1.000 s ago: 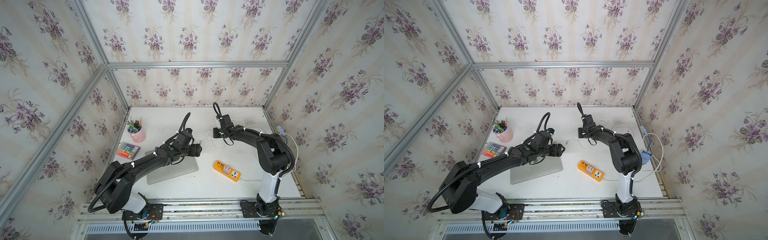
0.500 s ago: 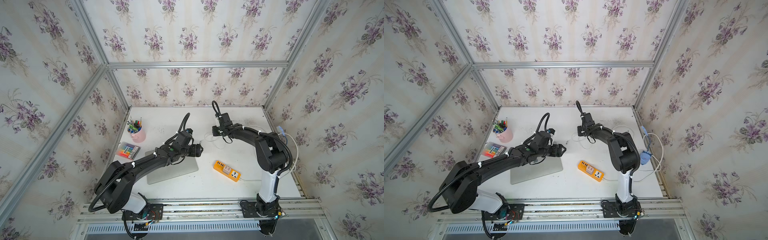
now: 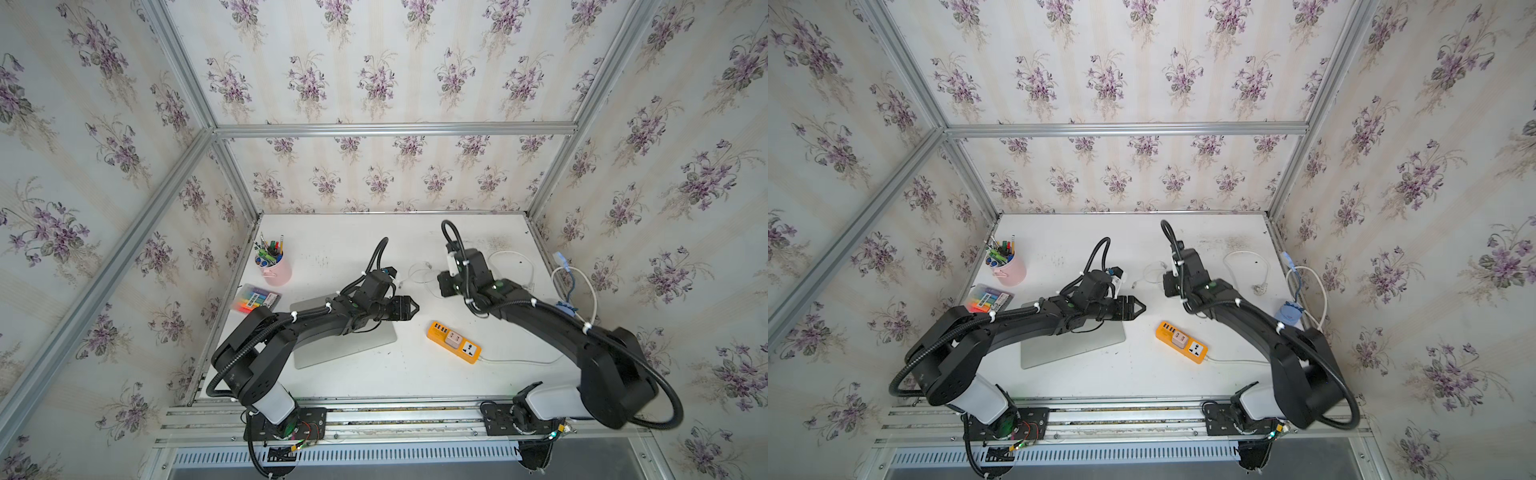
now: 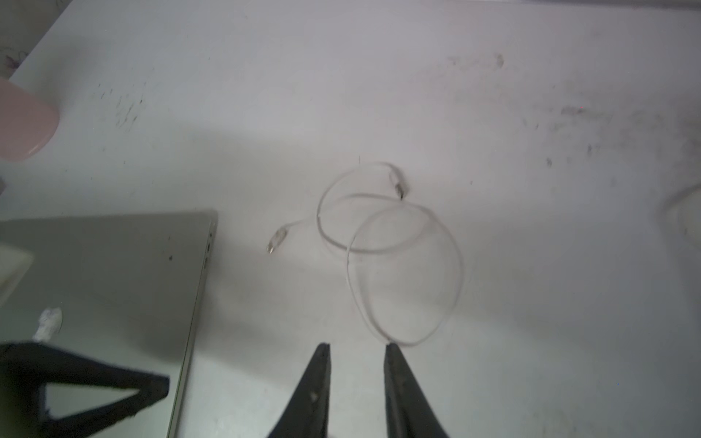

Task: Unplug the laptop charger
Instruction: Place the charging cable at the center of the board, then remove the plug from the socket.

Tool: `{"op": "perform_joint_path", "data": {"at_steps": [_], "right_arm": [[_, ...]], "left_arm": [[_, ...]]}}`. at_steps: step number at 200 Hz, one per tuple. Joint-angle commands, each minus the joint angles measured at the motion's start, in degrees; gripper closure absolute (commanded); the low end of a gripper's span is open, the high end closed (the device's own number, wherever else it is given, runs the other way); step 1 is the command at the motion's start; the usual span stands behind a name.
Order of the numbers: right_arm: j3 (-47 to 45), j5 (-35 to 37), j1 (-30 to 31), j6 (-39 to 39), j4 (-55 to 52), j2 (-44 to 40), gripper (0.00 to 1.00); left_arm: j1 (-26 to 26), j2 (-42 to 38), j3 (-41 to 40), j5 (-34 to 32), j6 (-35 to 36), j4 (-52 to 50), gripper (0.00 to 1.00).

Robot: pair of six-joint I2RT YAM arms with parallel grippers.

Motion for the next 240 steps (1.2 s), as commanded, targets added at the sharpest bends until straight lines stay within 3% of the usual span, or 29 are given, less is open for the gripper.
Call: {"op": "perform_joint_path", "data": {"at_steps": [1, 34, 92, 124, 138, 173, 240], "right_arm": [[-7.9, 1.4, 2.2, 8.0, 1.1, -10.3, 0.72], [-11.9, 3.5, 6.4, 12.8, -5.9, -24.0, 0.68], [-14.3, 12.5, 19.5, 22.7, -15.0, -27.6, 0.67], [-14.1, 19.1, 27.1, 29.2, -20.6, -29.7, 0.65], [-14.1, 19.9, 28.4, 30.7, -22.2, -29.4, 0.64], [-14.4, 25.2, 32.2, 35.5, -25.2, -27.6, 0.61], [-15.1, 26.9, 32.6, 35.2, -24.0, -27.2, 0.52]], "left_arm": [[-1.2, 2.5, 0.3, 4.5, -4.1, 8.3, 0.30], [-3.7, 4.6, 1.1, 4.1, -4.7, 9.5, 0.34], [-6.4, 5.4, 2.5, 3.2, -5.3, 9.1, 0.44], [-7.0, 5.8, 2.8, 3.3, -5.6, 9.1, 0.44], [-7.4, 6.3, 3.1, 3.3, -5.7, 9.3, 0.49], [-8.3, 7.4, 3.6, 3.1, -6.1, 9.6, 0.50], [-8.8, 8.3, 4.1, 3.3, -6.5, 9.6, 0.49]]}}
